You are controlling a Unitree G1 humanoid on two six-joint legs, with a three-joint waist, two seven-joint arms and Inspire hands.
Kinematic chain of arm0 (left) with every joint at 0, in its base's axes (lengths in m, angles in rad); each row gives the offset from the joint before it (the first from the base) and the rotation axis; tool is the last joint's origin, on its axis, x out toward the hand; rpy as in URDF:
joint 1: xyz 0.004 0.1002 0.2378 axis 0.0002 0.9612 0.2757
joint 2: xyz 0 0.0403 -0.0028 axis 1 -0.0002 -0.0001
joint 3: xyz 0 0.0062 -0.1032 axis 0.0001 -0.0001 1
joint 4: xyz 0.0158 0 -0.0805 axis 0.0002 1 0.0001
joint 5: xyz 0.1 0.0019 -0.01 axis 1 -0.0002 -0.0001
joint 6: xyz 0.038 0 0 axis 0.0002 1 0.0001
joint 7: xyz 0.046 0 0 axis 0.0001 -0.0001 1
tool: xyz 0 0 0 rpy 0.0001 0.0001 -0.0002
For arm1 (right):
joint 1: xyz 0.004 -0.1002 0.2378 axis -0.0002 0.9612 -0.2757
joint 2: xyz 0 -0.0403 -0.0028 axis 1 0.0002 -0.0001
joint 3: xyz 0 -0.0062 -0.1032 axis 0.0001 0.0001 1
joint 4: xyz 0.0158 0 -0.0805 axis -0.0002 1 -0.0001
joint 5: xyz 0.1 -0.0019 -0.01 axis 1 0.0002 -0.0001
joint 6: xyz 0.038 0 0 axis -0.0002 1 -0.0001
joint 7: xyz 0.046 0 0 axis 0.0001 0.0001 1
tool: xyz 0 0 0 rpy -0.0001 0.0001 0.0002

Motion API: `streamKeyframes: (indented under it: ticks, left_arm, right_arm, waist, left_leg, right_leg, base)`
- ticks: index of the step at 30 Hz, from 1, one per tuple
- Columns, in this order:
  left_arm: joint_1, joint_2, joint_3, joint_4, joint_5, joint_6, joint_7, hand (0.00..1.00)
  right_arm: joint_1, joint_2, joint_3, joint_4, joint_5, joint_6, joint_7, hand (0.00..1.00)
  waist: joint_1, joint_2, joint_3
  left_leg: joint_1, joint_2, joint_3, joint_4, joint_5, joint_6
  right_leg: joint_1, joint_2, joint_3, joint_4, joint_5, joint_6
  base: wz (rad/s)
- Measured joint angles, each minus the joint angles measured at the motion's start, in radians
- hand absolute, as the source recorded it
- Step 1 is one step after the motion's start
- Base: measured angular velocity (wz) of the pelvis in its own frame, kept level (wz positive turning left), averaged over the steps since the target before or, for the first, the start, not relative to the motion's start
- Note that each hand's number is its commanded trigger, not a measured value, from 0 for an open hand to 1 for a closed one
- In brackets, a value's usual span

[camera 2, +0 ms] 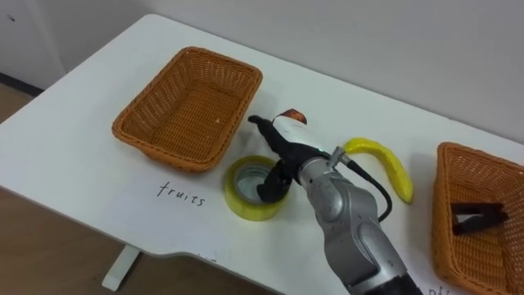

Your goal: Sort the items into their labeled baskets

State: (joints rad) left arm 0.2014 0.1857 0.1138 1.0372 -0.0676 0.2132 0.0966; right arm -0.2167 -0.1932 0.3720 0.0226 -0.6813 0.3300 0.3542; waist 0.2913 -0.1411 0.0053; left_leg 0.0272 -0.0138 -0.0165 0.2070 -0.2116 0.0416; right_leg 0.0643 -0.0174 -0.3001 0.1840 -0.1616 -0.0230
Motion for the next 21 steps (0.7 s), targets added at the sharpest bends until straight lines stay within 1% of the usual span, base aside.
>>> streamKeyframes:
  ticks: [5,9,11,14,19,21]
  left_arm:
    - [-0.010,0.007,0.001,0.005,0.000,0.000,0.001,0.00]
    - [-0.010,0.009,0.001,0.006,0.000,0.000,0.002,0.00]
    - [-0.013,0.012,0.001,0.008,0.000,-0.001,0.002,0.00]
    - [-0.014,0.013,0.000,0.009,-0.001,-0.001,0.002,0.00]
    - [-0.015,0.014,0.000,0.008,-0.009,-0.001,0.002,0.00]
    - [-0.015,0.016,0.000,0.007,-0.009,-0.001,0.002,0.00]
  right_arm:
    - [0.000,-0.003,0.000,0.000,-0.002,0.002,0.016,0.00]
    - [-0.001,-0.003,0.000,0.000,-0.010,-0.001,0.028,0.00]
    - [-0.001,-0.003,0.000,0.000,-0.015,-0.001,0.041,0.00]
    - [-0.001,-0.003,-0.001,-0.001,-0.015,-0.001,0.054,0.00]
    - [-0.001,-0.004,-0.001,-0.009,-0.017,0.001,0.087,0.00]
    - [-0.001,-0.006,-0.001,-0.018,-0.017,0.010,0.103,0.00]
  waist:
    - [0.015,-0.001,-0.0010]
    - [0.017,-0.005,-0.0015]
    - [0.018,-0.010,-0.0039]
    - [0.017,-0.015,-0.0024]
    - [0.015,-0.018,-0.0017]
    - [0.015,-0.020,-0.0016]
  left_leg:
    - [0.001,0.000,-0.001,0.000,0.000,0.000]
    - [0.002,0.000,-0.001,0.000,0.000,0.000]
    - [0.002,0.000,-0.001,0.000,0.001,0.000]
    - [0.004,0.000,0.001,0.000,0.000,0.000]
    - [0.003,-0.001,0.002,0.000,0.000,0.000]
    - [0.003,-0.001,0.002,0.000,0.000,0.000]
  right_leg:
    - [0.000,0.000,0.001,0.000,0.000,0.000]
    - [0.001,0.000,0.001,0.000,0.000,0.000]
    - [0.002,0.001,0.008,0.000,0.000,0.000]
    - [0.002,0.002,0.024,0.000,0.000,0.000]
    - [0.001,0.002,0.025,0.000,0.000,0.000]
    - [0.000,0.002,0.025,0.000,0.000,0.000]
  base:
    - [0.00]
    - [0.00]
    - [0.00]
    - [-0.02]
    - [-0.01]
    - [0.00]
